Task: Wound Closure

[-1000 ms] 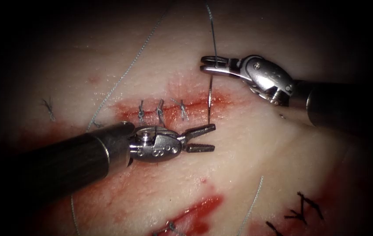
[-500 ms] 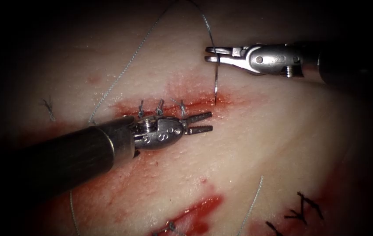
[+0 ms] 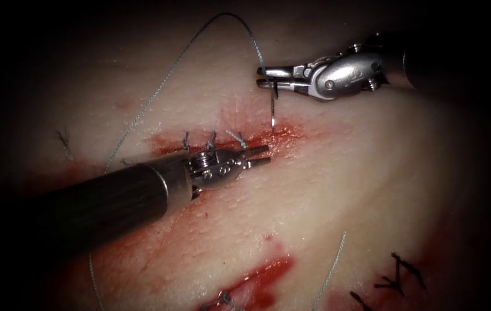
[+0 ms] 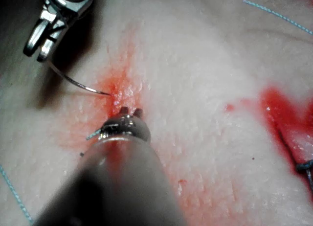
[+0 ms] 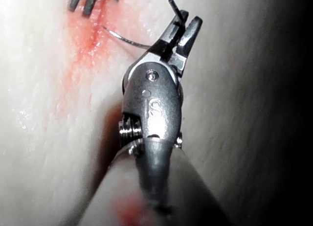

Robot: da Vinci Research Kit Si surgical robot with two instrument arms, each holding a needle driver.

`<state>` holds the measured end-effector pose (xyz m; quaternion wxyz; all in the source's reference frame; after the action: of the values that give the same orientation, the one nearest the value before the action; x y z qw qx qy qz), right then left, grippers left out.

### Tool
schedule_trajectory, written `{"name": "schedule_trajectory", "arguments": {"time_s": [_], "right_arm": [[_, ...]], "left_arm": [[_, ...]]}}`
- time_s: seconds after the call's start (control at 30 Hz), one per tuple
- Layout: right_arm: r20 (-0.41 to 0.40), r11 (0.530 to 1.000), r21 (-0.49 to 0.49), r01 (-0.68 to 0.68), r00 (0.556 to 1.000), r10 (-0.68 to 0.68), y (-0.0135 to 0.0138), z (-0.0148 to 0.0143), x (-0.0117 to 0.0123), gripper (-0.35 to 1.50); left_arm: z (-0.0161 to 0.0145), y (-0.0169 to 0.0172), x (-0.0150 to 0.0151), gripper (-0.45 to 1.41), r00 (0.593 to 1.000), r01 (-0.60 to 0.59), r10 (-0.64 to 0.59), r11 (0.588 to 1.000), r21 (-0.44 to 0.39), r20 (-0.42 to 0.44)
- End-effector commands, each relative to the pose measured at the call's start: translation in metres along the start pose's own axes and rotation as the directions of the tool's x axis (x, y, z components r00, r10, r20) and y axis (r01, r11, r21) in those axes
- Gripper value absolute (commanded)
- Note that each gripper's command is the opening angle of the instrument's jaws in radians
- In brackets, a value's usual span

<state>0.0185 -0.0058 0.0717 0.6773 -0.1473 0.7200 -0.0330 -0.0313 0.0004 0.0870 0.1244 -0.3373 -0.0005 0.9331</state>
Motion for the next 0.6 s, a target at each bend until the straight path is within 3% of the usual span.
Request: {"name": "schedule_trajectory", "arguments": {"time_s": [0.03, 0.23, 0.6], "right_arm": [[-0.013, 1.000, 0.003, 0.015, 1.000, -0.015, 0.0007, 0.0012, -0.0002, -0.35], [-0.046, 0.998, 0.002, 0.063, 0.997, -0.063, 0.0006, 0.0011, 0.0002, -0.35], [0.005, 0.986, 0.007, 0.168, 0.986, -0.168, -0.0004, 0.0018, -0.0007, -0.35]], "left_arm": [[0.0010, -0.0003, 0.0001, 0.12, 1.000, -0.003, 0.003, 1.000, -0.007, 0.008], [0.0013, 0.0007, 0.0001, 0.17, 1.000, -0.005, 0.006, 0.999, -0.045, 0.012], [0.0011, 0.0012, 0.0003, 0.17, 1.000, -0.004, 0.005, 0.998, -0.065, 0.011]]}}
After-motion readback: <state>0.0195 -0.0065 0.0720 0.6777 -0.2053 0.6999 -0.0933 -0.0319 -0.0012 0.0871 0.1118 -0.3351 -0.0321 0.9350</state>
